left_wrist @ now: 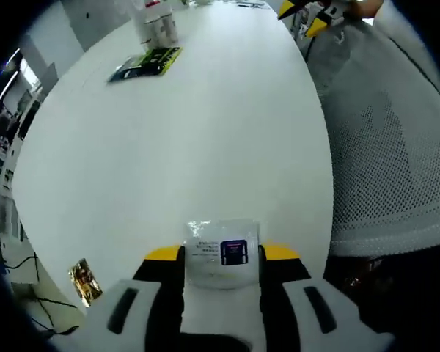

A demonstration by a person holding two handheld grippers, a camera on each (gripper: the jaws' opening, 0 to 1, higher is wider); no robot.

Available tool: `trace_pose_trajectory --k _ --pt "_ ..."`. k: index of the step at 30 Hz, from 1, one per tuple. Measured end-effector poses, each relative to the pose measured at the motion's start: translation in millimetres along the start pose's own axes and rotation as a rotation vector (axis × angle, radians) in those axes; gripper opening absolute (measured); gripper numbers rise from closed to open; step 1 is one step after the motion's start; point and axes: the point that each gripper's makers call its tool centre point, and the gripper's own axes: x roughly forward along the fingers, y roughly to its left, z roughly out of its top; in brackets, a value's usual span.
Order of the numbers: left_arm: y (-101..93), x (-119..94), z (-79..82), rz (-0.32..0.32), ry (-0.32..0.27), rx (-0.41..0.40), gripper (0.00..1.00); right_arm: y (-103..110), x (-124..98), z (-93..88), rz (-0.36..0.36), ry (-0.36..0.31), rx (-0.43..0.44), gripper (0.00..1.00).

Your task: Arrange the skincare products in the storage area until every visible bottle or jar stands upright without overlapping.

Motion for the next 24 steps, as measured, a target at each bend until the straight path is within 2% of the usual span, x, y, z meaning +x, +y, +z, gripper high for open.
trace_pose_trajectory --k 6,10,14,17,20,24 --pt "-3.0 -8 11.0 0.021 -0.034 -0.026 0.35 2 0 1.2 0.008 -0.005 -0.006 0.31" --pt "-1.0 -17 23.8 0.046 -0.082 -0.091 0.35 5 0 3.3 0.021 -0.010 -0.014 0.31" --pt "4.6 -33 43.7 0.092 -0.162 -0.206 0.35 5 1 2.7 0.021 -0.008 -0.013 0.31" --pt "3.0 -42 62.7 0.104 -0.245 -0.303 0.35 3 0 2.4 0.016 -0.009 0.002 0.31" --pt "-3.3 -49 79.1 0.115 -0.302 -0.389 0.35 3 0 2.3 0.016 -0.009 0.000 0.31" --pt "-21.1 -54 104.3 0.131 -0.370 -0.436 0.35 1 0 2.5 0.006 -0.011 0.003 0.31"
